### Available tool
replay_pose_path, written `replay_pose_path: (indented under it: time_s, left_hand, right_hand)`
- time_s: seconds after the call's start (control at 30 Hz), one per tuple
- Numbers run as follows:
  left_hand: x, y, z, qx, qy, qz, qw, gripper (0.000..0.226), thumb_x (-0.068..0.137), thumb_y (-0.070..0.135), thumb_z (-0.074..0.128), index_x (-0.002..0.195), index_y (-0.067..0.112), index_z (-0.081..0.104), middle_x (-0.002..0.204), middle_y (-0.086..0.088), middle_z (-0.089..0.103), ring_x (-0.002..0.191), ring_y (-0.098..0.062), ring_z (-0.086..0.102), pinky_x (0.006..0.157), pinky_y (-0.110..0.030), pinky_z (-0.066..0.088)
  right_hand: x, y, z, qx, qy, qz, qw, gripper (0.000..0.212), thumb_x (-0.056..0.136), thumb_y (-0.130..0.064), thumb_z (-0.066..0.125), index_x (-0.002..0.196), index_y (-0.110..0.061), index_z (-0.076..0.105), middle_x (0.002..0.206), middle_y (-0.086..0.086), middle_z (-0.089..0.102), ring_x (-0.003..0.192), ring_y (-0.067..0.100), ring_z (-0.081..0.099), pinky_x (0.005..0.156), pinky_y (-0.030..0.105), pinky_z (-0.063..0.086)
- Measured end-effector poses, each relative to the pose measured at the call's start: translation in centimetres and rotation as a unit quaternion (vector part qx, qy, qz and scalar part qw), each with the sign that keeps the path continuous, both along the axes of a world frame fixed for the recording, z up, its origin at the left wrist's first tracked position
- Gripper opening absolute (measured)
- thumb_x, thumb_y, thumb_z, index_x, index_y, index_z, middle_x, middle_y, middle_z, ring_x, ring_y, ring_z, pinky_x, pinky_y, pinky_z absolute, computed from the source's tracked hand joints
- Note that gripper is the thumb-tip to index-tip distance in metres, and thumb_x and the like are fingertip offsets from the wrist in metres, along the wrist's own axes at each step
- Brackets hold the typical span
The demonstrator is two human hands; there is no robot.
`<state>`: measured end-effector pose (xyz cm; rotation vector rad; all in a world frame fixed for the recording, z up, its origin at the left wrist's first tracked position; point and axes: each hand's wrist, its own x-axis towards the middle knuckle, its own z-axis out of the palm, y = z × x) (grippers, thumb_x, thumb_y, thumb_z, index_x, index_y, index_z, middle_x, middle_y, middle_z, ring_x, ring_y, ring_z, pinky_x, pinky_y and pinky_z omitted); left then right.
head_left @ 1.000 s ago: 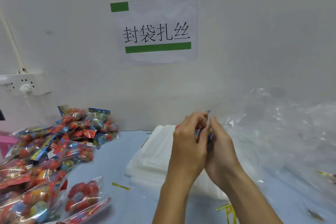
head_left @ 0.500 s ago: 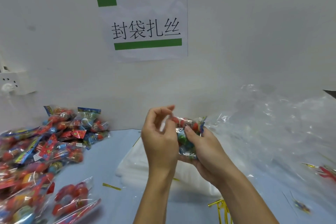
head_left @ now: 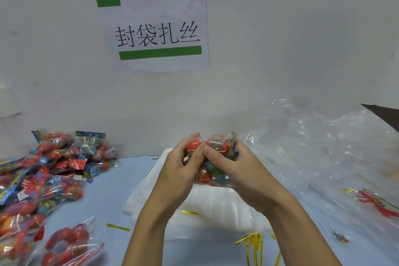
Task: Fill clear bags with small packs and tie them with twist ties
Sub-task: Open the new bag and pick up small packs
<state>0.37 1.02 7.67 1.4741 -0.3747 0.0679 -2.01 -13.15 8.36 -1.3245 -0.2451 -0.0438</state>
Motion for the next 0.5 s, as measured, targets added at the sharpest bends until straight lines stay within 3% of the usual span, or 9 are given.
replay_pose_path:
  time_s: [0.03, 0.1, 0.23, 0.33, 0.5]
  left_hand:
    - [-0.1, -0.3, 0.1, -0.043, 0.044, -0.012, 0.998, 0.048, 0.085, 0.041, 0.066, 0.128, 0.021, 0.061, 0.12, -0.003, 0.071, 0.109, -0.02, 0.069, 0.091, -0.046, 0.057]
    - [-0.2, -1.1, 0.6, -0.095, 0.089, 0.003, 0.992, 0.044, 0.086, 0.041, 0.068, 0.123, 0.018, 0.065, 0.116, -0.008, 0.072, 0.106, -0.026, 0.07, 0.089, -0.05, 0.056]
    - [0.0, -2.9, 0.7, -0.028, 0.019, 0.19, 0.981, 0.044, 0.094, 0.057, 0.053, 0.091, 0.015, 0.066, 0.085, 0.002, 0.072, 0.081, -0.02, 0.07, 0.07, -0.038, 0.055]
    - [0.0, -2.7, 0.2, 0.015, -0.01, 0.293, 0.956, 0.049, 0.1, 0.054, 0.04, 0.077, 0.02, 0.066, 0.075, 0.005, 0.07, 0.081, -0.019, 0.068, 0.073, -0.038, 0.052]
    - [0.0, -3.3, -0.4, 0.007, -0.058, 0.192, 0.98, 0.05, 0.104, 0.053, 0.028, 0.101, 0.027, 0.07, 0.09, 0.007, 0.074, 0.09, -0.009, 0.07, 0.077, -0.037, 0.058]
  right_hand:
    - [0.0, 0.0, -0.1, -0.003, -0.004, -0.011, 1.0, 0.048, 0.079, -0.036, 0.077, 0.119, -0.016, 0.06, 0.11, 0.007, 0.075, 0.099, 0.023, 0.075, 0.083, 0.045, 0.062]
    - [0.1, 0.3, -0.2, -0.015, -0.014, -0.04, 0.999, 0.031, 0.091, -0.03, 0.072, 0.117, -0.018, 0.062, 0.107, 0.003, 0.075, 0.097, 0.017, 0.075, 0.077, 0.036, 0.063]
    - [0.1, 1.8, -0.1, -0.082, -0.037, -0.054, 0.994, 0.021, 0.099, -0.035, 0.062, 0.114, -0.021, 0.064, 0.1, -0.001, 0.075, 0.093, 0.013, 0.073, 0.08, 0.04, 0.064]
    - [-0.2, 1.9, 0.1, -0.121, -0.032, -0.037, 0.991, 0.021, 0.097, -0.037, 0.063, 0.115, -0.026, 0.062, 0.093, -0.009, 0.074, 0.083, 0.006, 0.072, 0.075, 0.037, 0.064]
    - [-0.9, -1.3, 1.6, -0.094, -0.06, -0.077, 0.991, 0.031, 0.084, -0.027, 0.077, 0.111, -0.019, 0.064, 0.096, -0.001, 0.077, 0.087, 0.013, 0.076, 0.065, 0.029, 0.062]
